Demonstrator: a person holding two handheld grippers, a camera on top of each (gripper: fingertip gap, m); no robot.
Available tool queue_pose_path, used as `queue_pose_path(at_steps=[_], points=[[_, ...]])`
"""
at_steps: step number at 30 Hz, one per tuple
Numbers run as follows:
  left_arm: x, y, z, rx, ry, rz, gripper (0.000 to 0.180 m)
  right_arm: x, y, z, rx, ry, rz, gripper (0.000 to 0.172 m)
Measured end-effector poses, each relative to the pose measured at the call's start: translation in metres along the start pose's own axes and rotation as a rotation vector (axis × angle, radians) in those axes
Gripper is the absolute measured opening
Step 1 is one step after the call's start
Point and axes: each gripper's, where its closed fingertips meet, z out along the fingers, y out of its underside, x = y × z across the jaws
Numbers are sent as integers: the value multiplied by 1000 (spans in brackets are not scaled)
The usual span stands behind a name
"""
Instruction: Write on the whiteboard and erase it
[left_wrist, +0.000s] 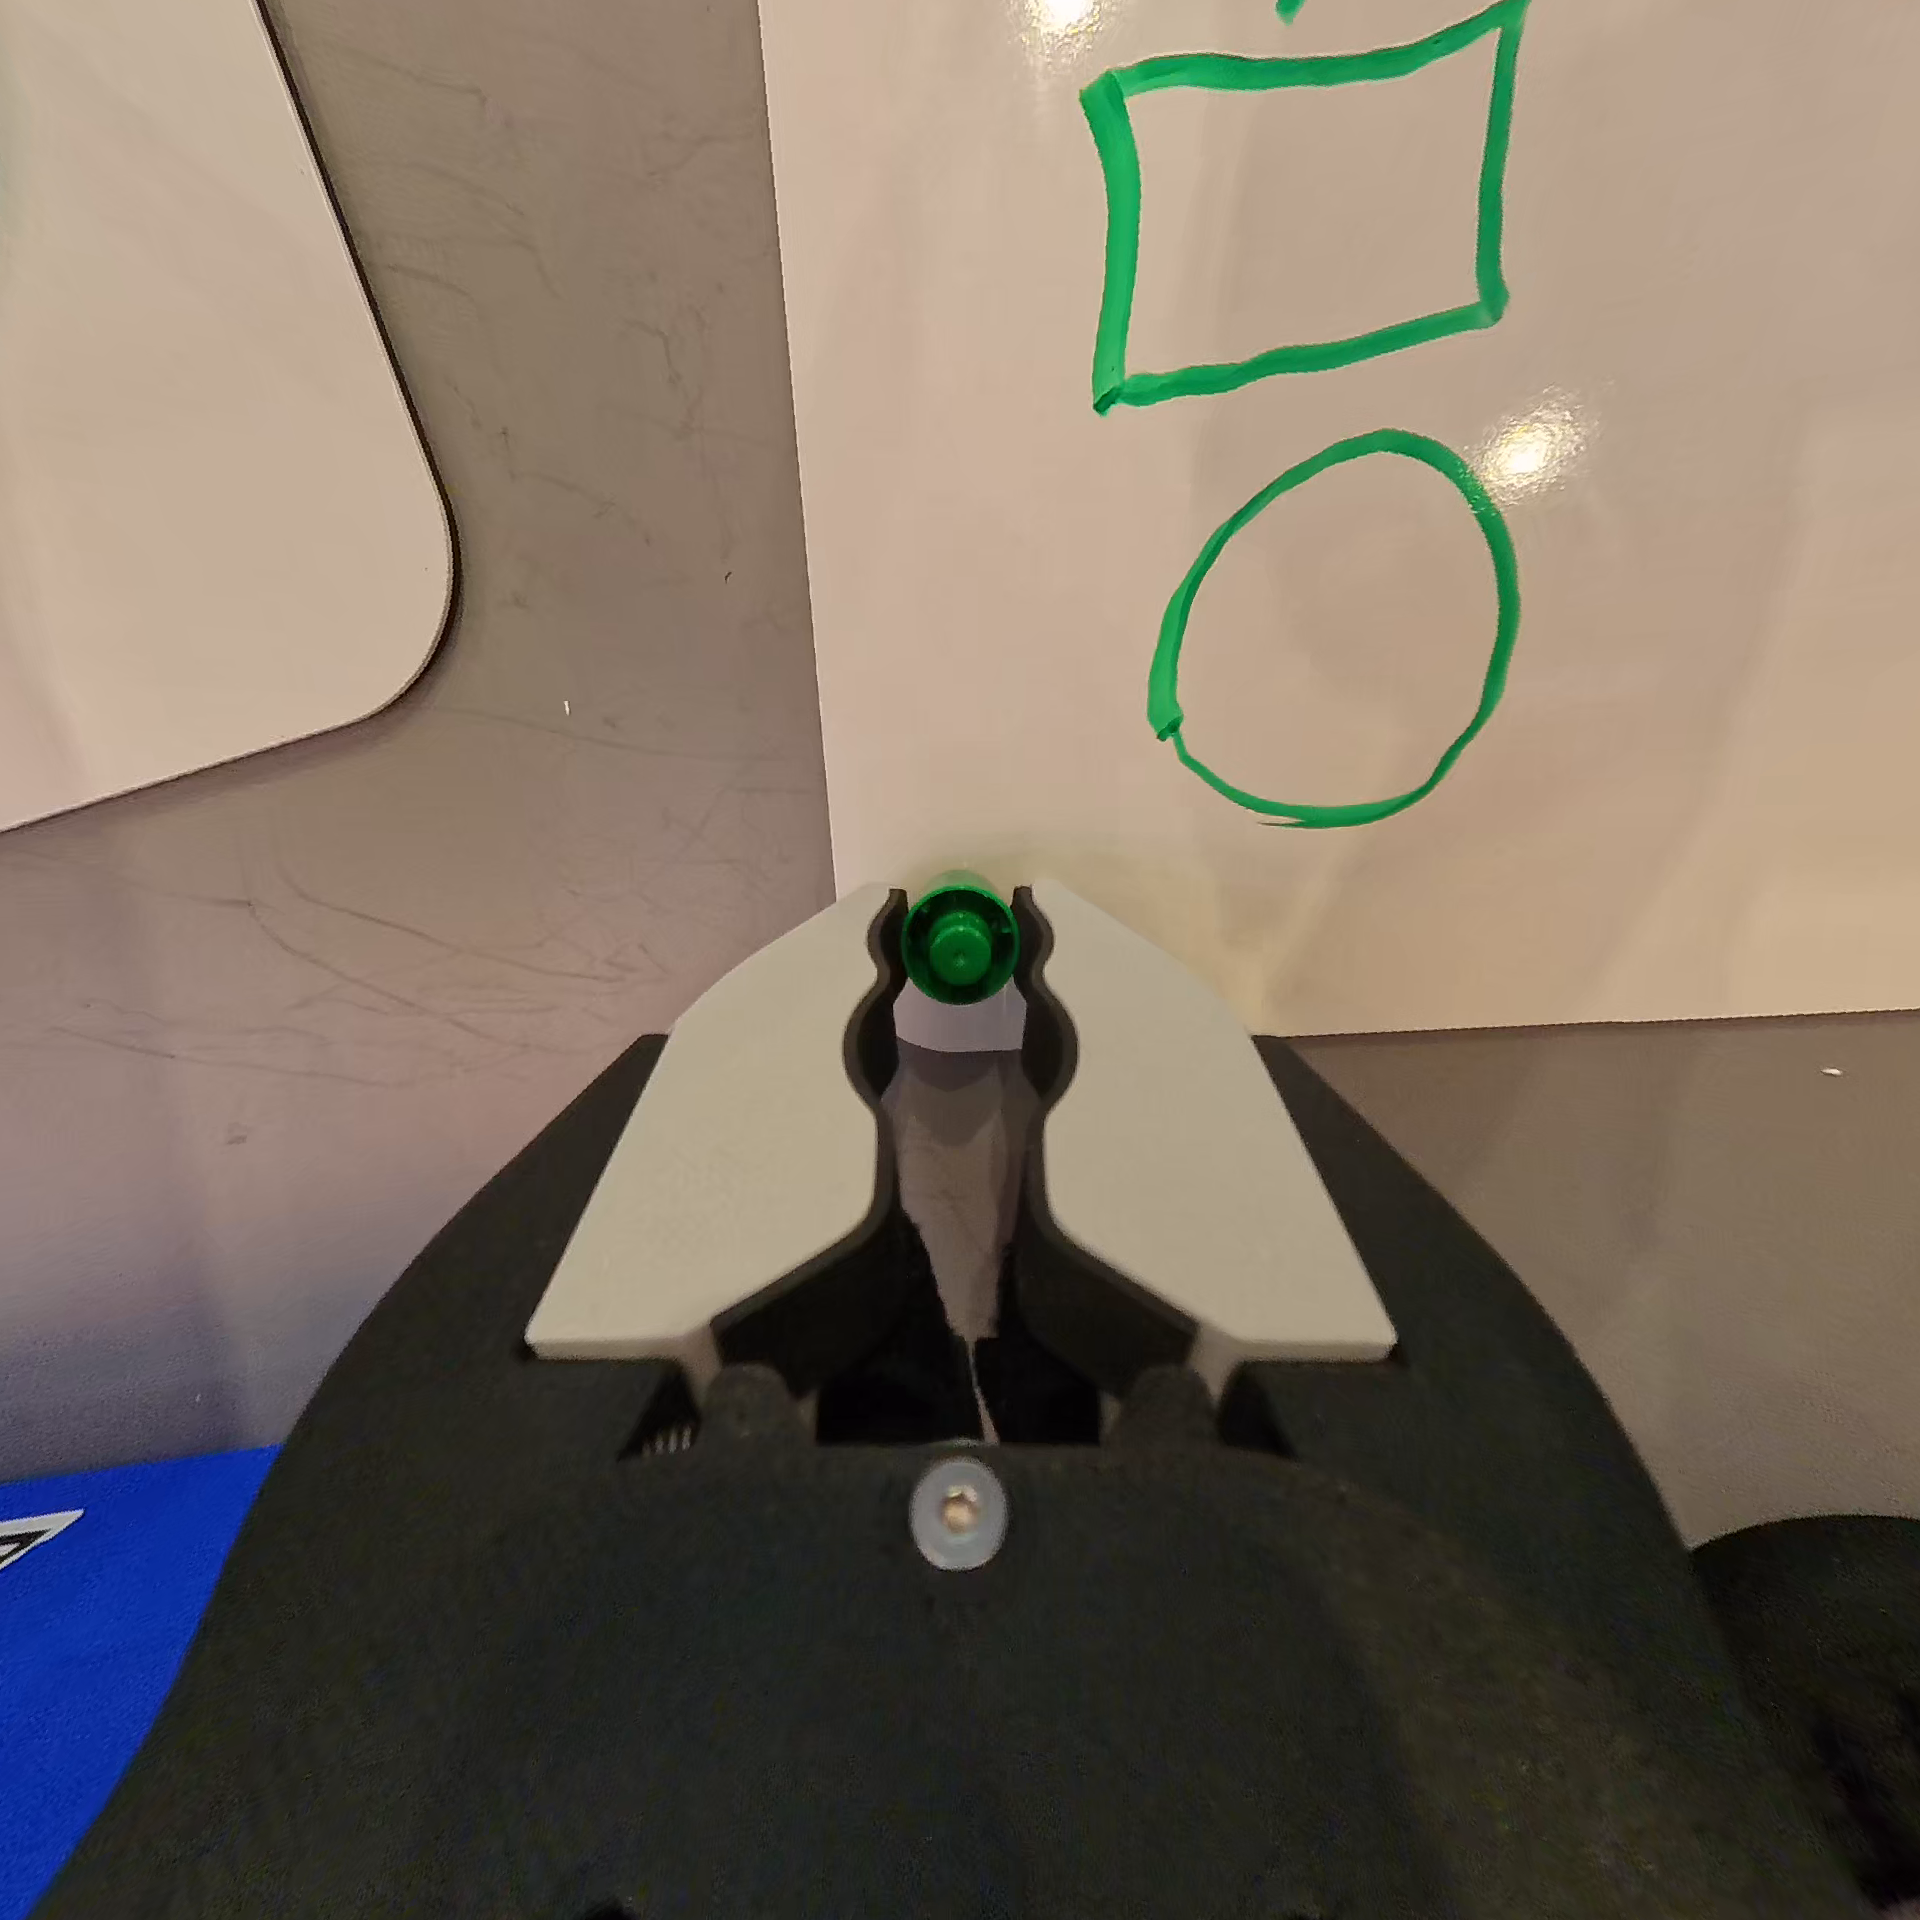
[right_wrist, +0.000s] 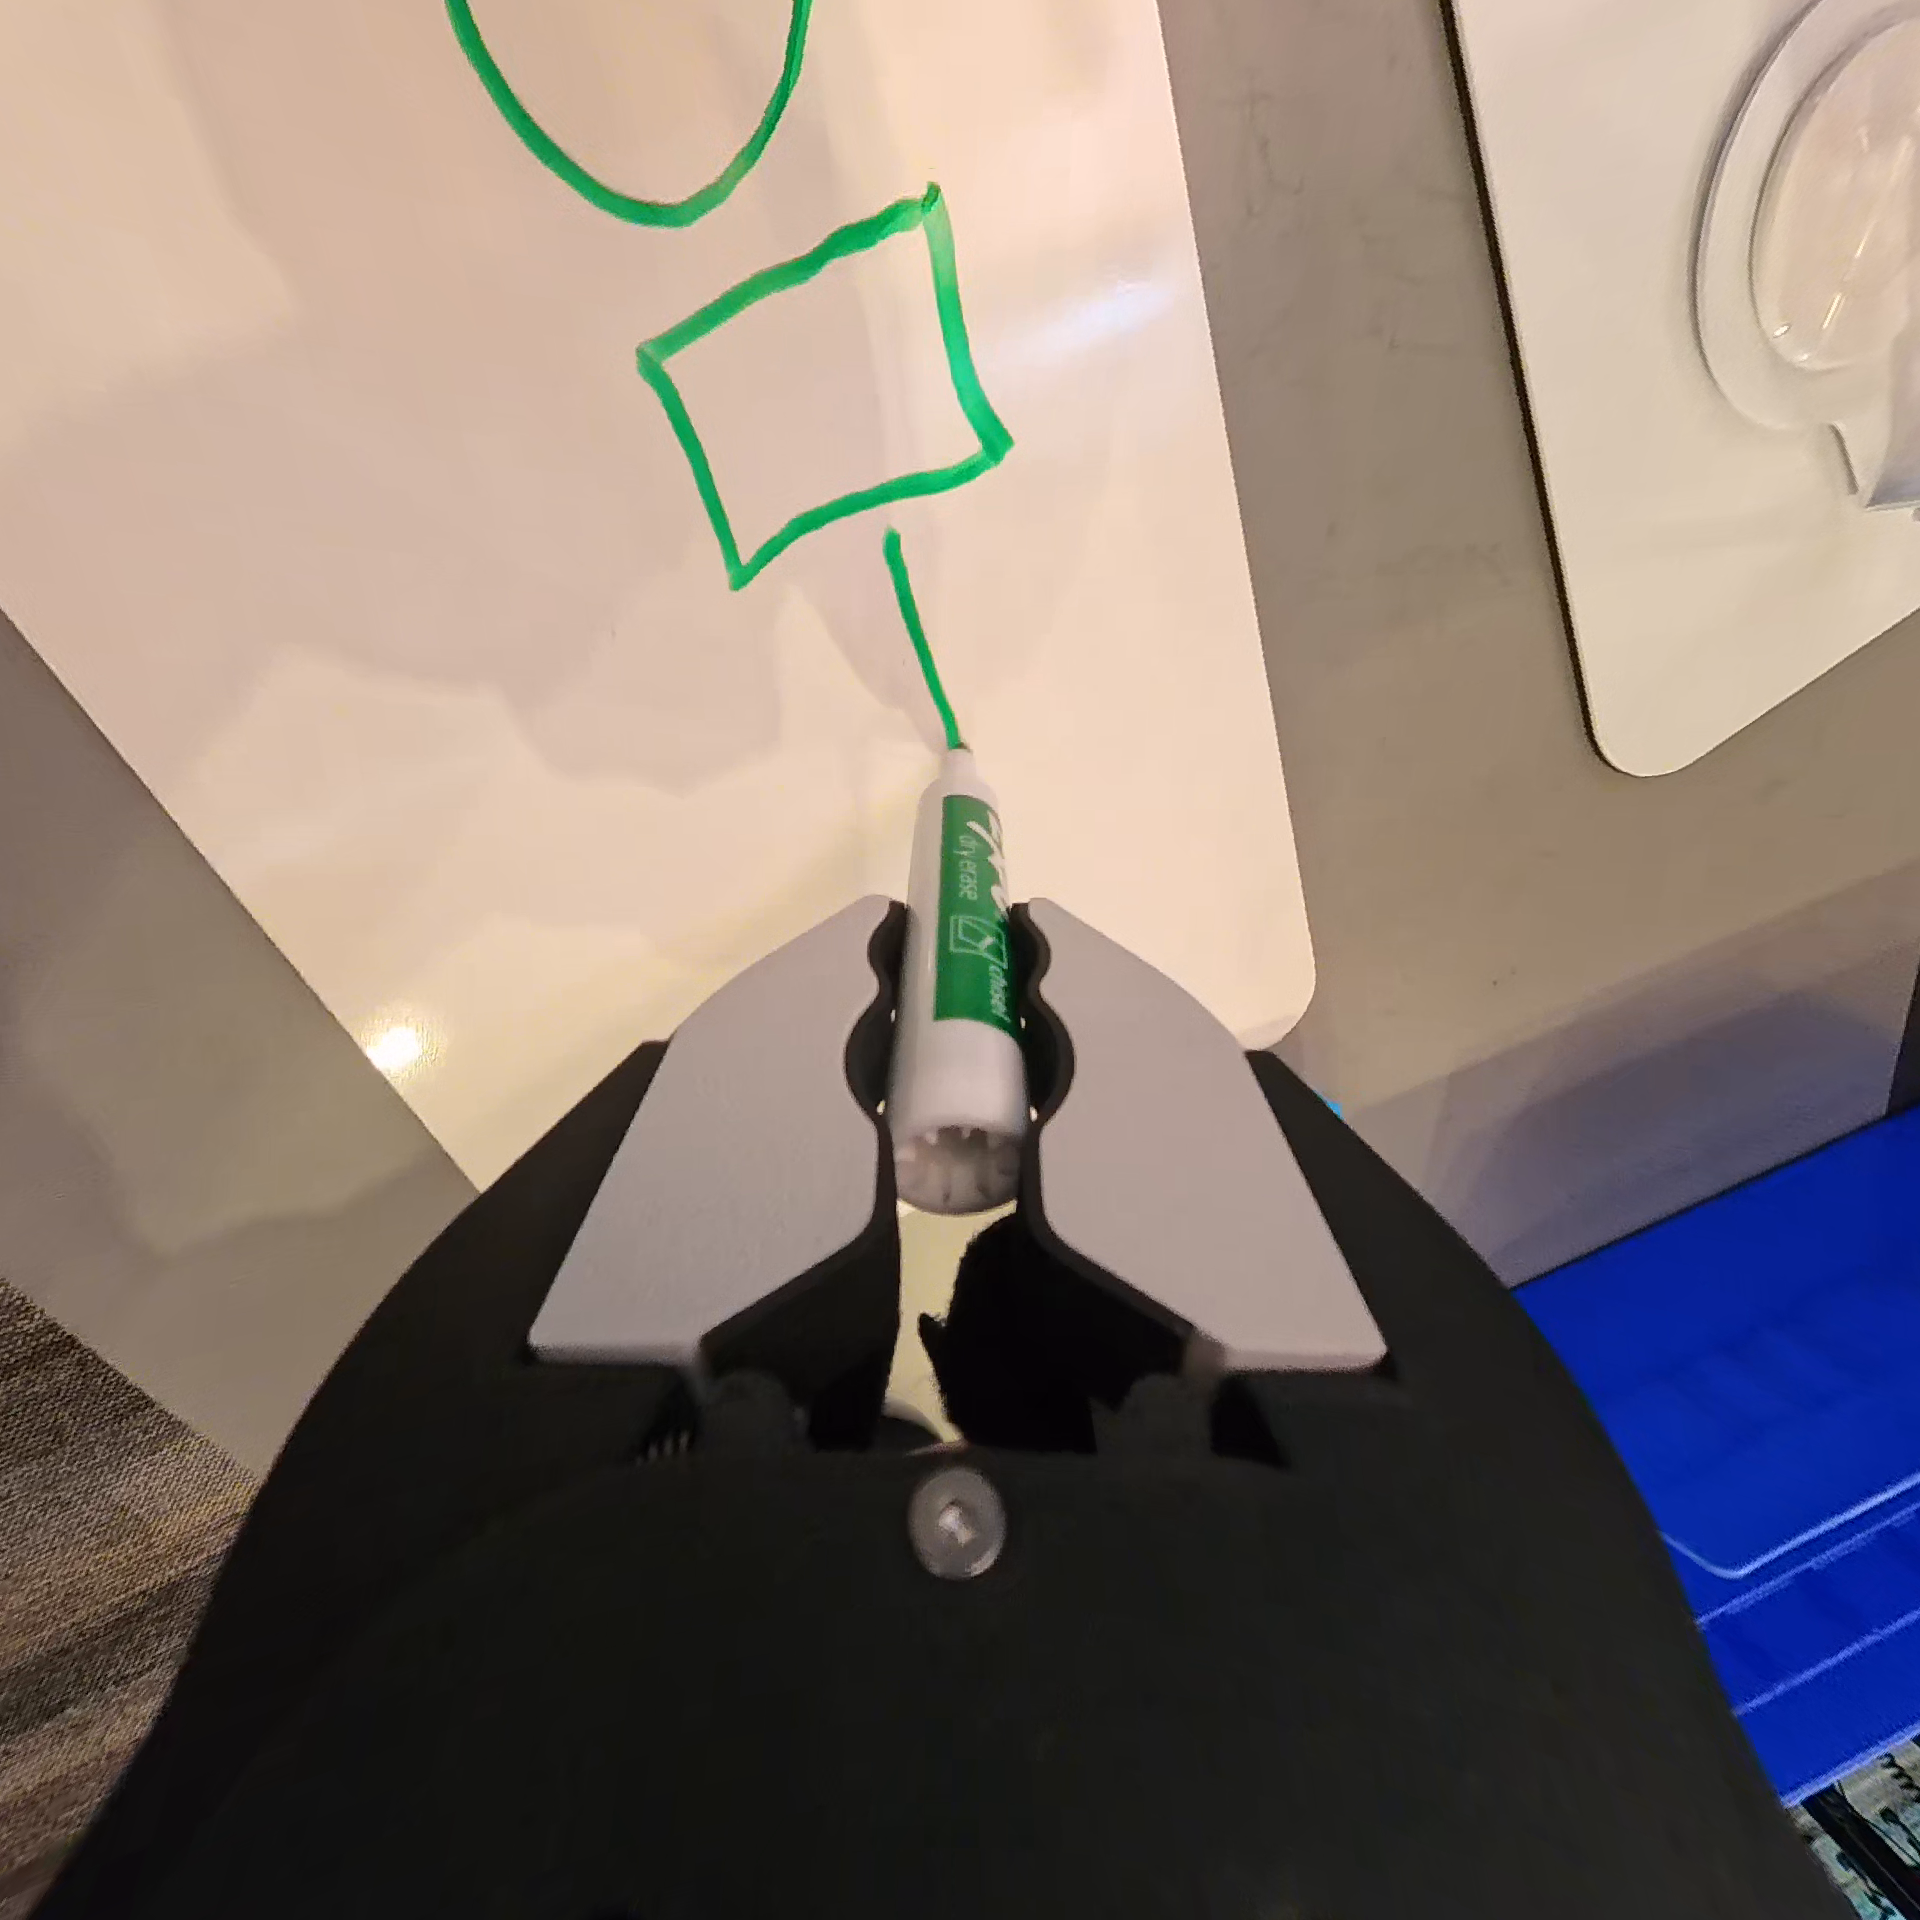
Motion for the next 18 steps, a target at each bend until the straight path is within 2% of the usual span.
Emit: queue_pose_path(at_steps=[11,18], points=[[0,0,0,-1,-1,0,19,12,-24,4,43,-8,-16,20],[0,0,0,-1,0,0,20,7,-5,-7,19,4,8,20]])
